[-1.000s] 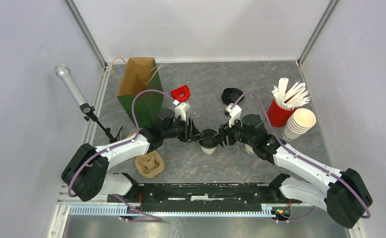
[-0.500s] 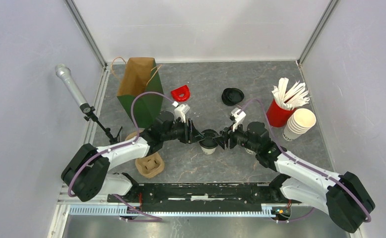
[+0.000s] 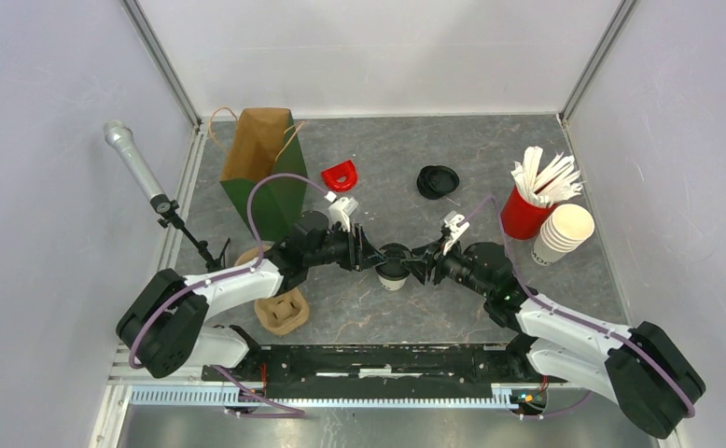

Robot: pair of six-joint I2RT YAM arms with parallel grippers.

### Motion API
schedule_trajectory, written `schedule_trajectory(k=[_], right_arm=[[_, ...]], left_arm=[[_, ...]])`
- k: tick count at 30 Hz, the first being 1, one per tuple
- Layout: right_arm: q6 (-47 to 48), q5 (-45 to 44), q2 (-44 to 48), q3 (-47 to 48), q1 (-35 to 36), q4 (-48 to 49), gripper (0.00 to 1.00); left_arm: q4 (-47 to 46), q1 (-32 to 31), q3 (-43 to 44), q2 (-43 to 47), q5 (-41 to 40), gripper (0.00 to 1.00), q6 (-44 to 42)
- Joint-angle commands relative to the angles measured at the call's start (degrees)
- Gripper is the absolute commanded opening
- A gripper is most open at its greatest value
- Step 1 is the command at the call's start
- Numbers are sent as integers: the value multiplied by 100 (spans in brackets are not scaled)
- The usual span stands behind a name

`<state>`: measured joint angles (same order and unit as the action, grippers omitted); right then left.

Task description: Pack the takeout coffee

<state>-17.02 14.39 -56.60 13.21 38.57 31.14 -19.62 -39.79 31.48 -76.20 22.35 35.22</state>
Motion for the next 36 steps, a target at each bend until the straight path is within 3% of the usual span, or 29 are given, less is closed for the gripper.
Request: schedule_trajectory(k=[1,12,21,28,36], right_arm=[[565,94,-485,-203,0,-1295,52],[1479,1085,-813,690,-294,-1949,57],[1593,1433,-1002,1010,-339,-2076,55],[1342,1151,-930,1217,-349,-2223,55],[355,515,-332,1500,-385,-2823,80]], left_arm=[[847,-111,-257,-321,-424,50,-73],[549,-108,-326,512,-792,51,534],[774,-73,351,21,-289,60,127],[819,-73,378,-244,-400,52,48],[960,-81,189,-236,-588,47,-38]])
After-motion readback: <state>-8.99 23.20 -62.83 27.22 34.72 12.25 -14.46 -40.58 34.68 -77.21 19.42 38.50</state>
